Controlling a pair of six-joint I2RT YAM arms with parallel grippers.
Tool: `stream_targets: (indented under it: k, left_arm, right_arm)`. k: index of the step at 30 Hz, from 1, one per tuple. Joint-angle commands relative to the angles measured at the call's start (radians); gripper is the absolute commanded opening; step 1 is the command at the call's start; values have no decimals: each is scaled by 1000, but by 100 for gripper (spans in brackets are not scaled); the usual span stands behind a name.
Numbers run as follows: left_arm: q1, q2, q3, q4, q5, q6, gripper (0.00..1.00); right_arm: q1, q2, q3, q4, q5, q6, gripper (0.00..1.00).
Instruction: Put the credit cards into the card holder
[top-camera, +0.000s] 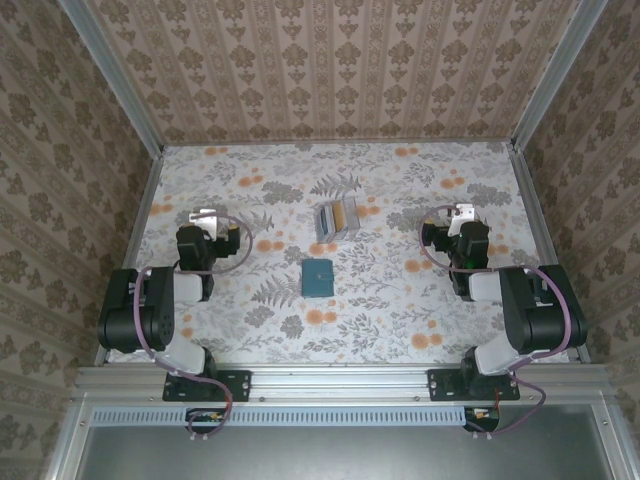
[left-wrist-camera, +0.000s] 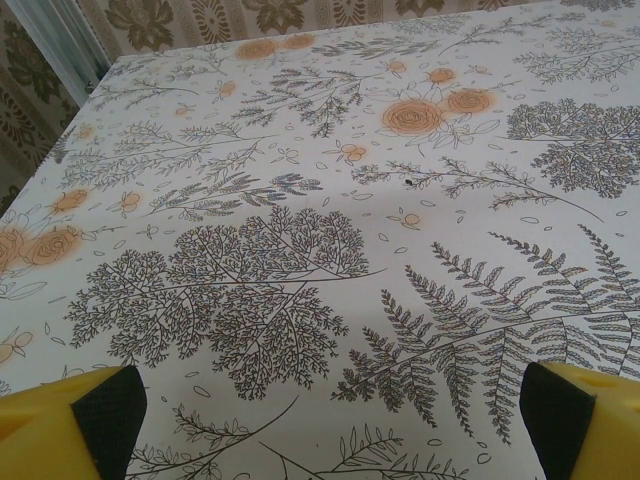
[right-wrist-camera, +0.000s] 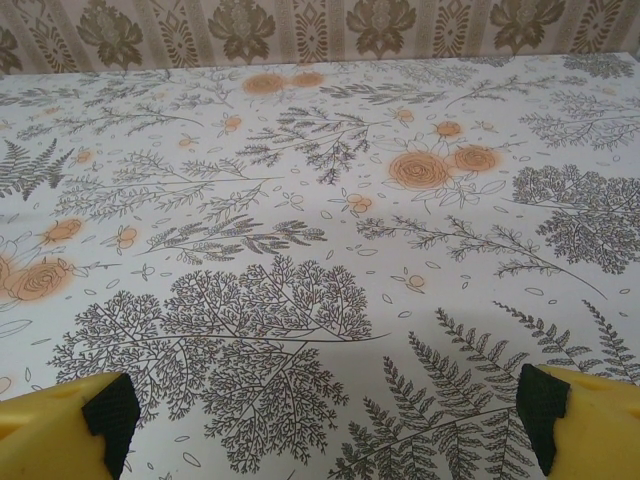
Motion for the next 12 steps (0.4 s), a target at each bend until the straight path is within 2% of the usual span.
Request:
stream_targets:
  k: [1, 12]
  left_arm:
    - [4, -13, 13, -4, -4, -19, 100]
    - [3, -14, 13, -3, -5, -19, 100]
  right_arm:
    - [6, 1, 23, -20, -8, -3, 100]
    - [6, -4, 14, -9, -7, -3, 100]
